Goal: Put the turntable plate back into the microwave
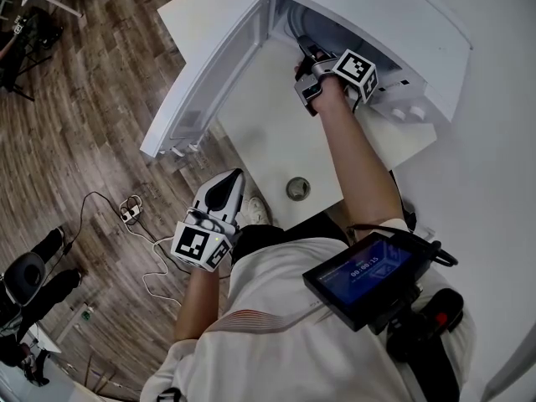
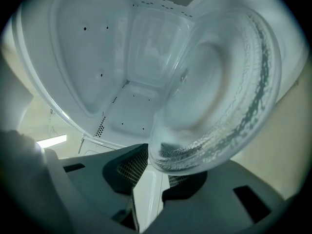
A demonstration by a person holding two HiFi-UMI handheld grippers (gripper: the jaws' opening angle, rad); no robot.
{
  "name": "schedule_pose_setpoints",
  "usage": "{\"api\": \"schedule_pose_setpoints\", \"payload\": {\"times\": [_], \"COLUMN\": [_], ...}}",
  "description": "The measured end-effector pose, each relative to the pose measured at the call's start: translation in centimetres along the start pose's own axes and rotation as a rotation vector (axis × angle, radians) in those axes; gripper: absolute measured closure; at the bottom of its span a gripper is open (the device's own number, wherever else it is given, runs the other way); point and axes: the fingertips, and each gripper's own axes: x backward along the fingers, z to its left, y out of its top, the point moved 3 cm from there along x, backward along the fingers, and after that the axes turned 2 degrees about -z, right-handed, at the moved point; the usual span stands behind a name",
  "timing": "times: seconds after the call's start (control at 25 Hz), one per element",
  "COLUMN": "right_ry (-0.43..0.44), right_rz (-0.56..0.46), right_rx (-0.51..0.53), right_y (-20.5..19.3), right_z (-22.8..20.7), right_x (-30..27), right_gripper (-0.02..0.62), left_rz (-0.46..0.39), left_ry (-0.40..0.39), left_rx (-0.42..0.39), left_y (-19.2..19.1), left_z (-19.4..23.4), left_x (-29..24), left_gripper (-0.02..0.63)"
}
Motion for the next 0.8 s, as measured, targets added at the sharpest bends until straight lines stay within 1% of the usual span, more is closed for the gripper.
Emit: {"api": "schedule_pose_setpoints", "payload": {"times": [0.2, 0.4, 0.6, 0.8], "right_ry": [0.002, -0.009, -0.025, -0.024], "right_rz": [0.047, 0.079, 0.102, 0.097], "right_rx": [-0.028, -0.072, -0.076, -0.066], "right_y": [-0.4, -0.7, -1.4, -1.4], "right_z": [-0.6, -1.6, -2.6, -2.7], "right_x": [0.4, 0.6, 0.9, 1.0], "right_gripper": [0.517, 0.517, 0.517, 0.517], "left_rz": [0.005, 0.007, 0.007, 0.002], "left_ry": [0.009, 0.001, -0.001, -0.010], "left_rx": [0.009, 0.006, 0.003, -0.002], "left_y": [-0.4, -0.5, -0.5, -0.6], "left_z": [0.1, -0.2, -0.3, -0.4], "left_x": [0.4, 0.4, 0.4, 0.5], "left_gripper": [0.595, 0.595, 0.595, 0.595]}}
